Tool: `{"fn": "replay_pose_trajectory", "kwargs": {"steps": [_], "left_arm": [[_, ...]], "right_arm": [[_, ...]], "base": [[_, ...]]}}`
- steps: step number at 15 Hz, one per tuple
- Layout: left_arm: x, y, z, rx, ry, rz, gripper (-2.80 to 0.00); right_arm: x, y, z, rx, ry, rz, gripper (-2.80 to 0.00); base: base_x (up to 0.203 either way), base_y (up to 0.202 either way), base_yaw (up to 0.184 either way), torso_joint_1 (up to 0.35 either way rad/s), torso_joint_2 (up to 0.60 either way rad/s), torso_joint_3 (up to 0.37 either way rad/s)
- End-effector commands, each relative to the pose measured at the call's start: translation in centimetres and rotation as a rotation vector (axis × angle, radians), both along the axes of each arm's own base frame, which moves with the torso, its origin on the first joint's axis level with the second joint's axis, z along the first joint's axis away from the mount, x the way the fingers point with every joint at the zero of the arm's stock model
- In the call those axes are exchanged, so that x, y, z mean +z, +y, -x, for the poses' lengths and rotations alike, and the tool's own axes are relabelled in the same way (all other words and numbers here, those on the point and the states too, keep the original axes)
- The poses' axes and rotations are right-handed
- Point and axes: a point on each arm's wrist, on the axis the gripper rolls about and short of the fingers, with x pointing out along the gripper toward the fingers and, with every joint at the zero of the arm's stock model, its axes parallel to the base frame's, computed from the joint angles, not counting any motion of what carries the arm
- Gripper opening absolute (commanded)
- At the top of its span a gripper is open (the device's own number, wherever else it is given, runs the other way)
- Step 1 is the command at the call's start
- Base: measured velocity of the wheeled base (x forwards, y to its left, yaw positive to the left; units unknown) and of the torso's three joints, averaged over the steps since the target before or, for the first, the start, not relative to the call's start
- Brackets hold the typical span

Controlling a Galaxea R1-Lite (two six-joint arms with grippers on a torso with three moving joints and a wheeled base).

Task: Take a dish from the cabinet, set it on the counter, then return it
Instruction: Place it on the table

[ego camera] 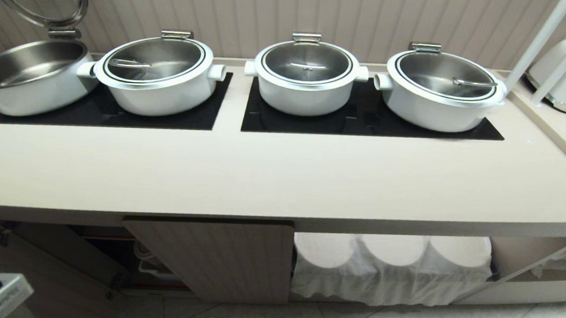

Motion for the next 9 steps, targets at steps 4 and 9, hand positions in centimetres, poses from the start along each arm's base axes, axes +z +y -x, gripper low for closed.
{"fn": "replay_pose_trajectory", "kwargs": {"steps": [4,9], "left_arm": [[0.4,0.2,0.7,0.003,-0.048,0.014,-2.80],[1.2,0.1,0.4,0.011,-0.082,0.012,-2.80]], "right_arm": [[0.0,0.0,0.0,0.000,-0.001,0.000,-2.80],[0.0,0.0,0.0,0.001,-0.001,0.000,-2.80]], "base": [[0.000,0.000,0.000,0.000,0.00,0.000],[0.000,0.000,0.000,0.000,0.00,0.000]]}}
